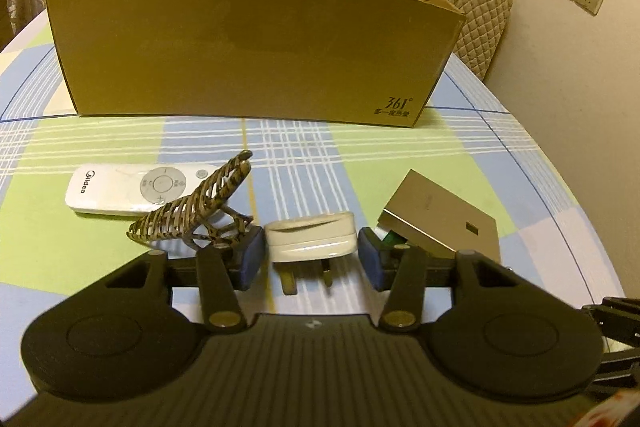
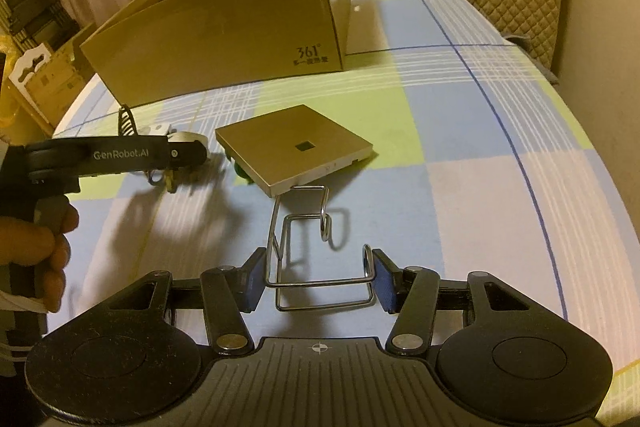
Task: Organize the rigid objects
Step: 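Grasp the white plug with the left tool while the right tool lifts the gold stand, then carry the white plug and gold stand over the cardboard box with both tools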
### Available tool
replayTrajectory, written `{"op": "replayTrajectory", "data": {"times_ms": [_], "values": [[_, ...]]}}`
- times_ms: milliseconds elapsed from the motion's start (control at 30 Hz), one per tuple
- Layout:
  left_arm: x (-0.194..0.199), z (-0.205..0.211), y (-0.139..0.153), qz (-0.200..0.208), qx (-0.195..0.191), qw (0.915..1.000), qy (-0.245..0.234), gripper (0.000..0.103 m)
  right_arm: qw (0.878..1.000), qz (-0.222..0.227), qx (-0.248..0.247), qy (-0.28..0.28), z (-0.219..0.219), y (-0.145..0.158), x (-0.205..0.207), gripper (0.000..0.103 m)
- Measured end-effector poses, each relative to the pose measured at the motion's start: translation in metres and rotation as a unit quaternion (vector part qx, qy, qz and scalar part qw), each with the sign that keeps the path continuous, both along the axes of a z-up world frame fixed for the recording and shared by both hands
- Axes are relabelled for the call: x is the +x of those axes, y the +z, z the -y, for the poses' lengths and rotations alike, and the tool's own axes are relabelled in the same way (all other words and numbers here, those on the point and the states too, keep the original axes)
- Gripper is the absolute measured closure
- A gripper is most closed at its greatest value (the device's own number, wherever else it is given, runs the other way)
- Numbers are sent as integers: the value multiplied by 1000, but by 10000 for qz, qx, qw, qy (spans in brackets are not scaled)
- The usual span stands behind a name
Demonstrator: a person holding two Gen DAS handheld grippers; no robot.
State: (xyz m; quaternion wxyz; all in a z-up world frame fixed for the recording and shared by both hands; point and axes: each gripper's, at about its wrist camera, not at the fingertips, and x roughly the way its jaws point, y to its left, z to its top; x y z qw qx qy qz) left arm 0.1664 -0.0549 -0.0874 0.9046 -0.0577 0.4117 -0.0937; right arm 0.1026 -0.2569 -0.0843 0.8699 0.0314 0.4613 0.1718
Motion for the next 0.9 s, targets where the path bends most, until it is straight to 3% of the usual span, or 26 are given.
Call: {"op": "replayTrajectory", "data": {"times_ms": [433, 500, 600, 700, 800, 900], "values": [[-47, -13, 4, -78, 80, 9991, -412, 58, 9984, -233, 29, 508, -2, 13, -10, 52], [-54, -16, 6, -63, 121, 9990, -419, 58, 9982, -156, -155, 551, -5, 18, -16, 52], [-62, -21, 7, -39, 154, 9991, -403, 58, 9938, 297, -866, 639, -13, 28, -27, 52], [-69, -25, 10, -30, 127, 9991, -396, 58, 9986, 91, -298, 417, -3, 33, -26, 52], [-74, -29, 13, -5, 89, 9993, -357, 58, 9986, 132, -283, 417, -1, 40, -27, 52], [-77, -32, 16, 37, 59, 9995, -315, 58, 9994, 97, 61, 338, 2, 50, -27, 53]]}}
